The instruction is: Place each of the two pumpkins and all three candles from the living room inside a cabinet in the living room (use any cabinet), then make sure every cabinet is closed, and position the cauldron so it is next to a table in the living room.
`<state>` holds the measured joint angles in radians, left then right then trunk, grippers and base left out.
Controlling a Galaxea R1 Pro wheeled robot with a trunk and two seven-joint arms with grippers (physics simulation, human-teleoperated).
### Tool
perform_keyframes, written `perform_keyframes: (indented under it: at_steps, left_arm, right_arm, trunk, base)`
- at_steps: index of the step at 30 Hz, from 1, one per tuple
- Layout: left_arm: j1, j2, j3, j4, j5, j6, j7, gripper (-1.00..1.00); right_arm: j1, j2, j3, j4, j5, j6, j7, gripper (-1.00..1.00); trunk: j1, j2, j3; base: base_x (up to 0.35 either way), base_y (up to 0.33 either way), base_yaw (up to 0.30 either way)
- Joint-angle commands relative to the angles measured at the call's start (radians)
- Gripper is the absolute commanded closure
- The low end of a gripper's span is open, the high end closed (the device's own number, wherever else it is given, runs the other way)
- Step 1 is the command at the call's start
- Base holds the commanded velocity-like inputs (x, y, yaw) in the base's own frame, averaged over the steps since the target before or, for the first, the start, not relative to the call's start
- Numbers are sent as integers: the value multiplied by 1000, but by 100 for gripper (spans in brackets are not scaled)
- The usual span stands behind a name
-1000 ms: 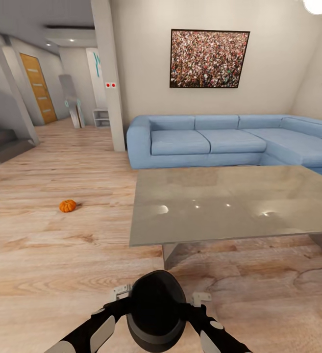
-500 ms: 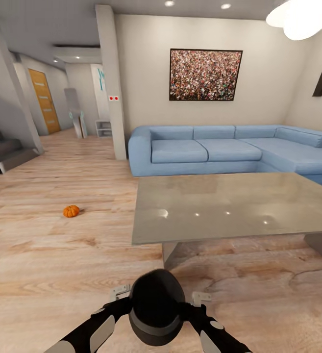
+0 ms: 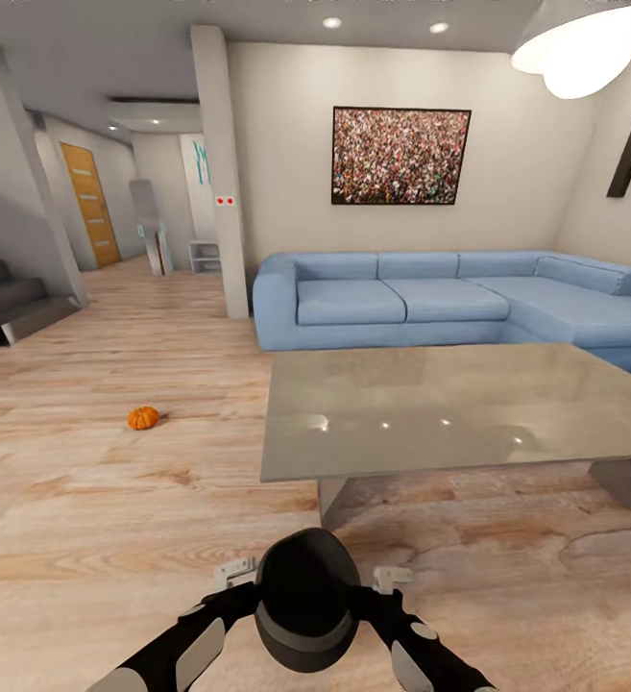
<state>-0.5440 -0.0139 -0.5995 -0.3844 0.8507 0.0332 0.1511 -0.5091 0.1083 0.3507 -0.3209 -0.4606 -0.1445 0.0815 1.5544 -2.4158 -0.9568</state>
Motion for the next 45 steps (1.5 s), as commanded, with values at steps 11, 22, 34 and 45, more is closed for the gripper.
perform_keyframes:
  at_steps: [11,22,34,45]
  left_arm:
    - [-1,2,-8,-2,7,2,7,-100]
    - [-1,8,-8,-3,7,2,7,-100]
    - [-1,11,-9,-5,7,2,7,-100]
    - [-1,12,-10,-5,7,2,7,-100]
  right_arm:
    - [-1,0,7,-36,-86,105,-1,-100]
    - [3,-4,6,-157,-94,128,1,-100]
    - [6,-56,-50,-139,-104,190,6,-100]
    - [6,-58,-61,-89,-102,182,-1,-100]
  trunk:
    - [-43,77,34]
    - [-85,154,68]
    - [-131,238,106]
    - [-173,315,136]
  base:
    - [-83,0,0]
    - [-313,0,0]
    - [-325,0,-142]
    - [-324,0,-272]
